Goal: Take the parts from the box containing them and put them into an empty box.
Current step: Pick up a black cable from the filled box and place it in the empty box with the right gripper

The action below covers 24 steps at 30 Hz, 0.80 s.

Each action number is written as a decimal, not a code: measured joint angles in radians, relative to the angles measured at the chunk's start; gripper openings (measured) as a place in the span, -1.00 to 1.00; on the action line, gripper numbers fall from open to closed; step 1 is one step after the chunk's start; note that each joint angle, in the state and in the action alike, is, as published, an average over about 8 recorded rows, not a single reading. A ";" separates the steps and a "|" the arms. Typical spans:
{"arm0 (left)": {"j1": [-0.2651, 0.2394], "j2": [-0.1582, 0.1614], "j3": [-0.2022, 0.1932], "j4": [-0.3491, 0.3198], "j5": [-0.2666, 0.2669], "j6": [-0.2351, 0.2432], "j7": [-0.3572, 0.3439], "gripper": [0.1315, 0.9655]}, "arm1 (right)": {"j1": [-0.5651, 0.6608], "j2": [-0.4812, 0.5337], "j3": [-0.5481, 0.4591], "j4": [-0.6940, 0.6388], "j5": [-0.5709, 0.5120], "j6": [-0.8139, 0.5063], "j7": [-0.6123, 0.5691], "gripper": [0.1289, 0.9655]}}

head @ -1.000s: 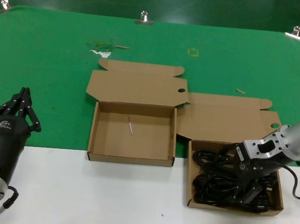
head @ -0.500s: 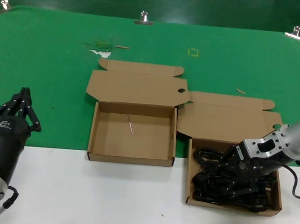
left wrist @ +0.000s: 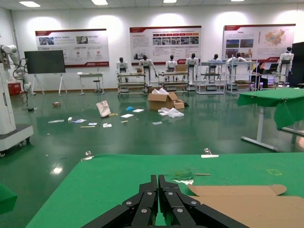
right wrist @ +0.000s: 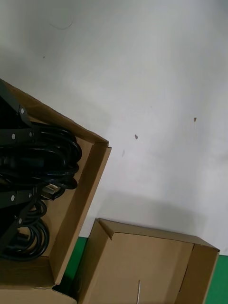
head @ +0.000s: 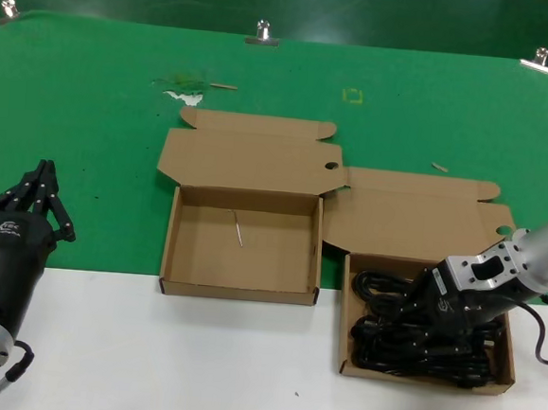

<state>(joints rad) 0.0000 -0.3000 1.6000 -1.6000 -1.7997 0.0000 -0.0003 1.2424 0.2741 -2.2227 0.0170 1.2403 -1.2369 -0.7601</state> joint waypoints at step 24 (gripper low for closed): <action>0.000 0.000 0.000 0.000 0.000 0.000 0.000 -0.95 | 0.067 0.026 0.010 0.012 0.004 -0.081 0.026 -0.68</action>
<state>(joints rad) 0.0000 -0.3000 1.6000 -1.6000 -1.7997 0.0000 -0.0003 1.3090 0.3001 -2.2131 0.0287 1.2440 -1.3183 -0.7339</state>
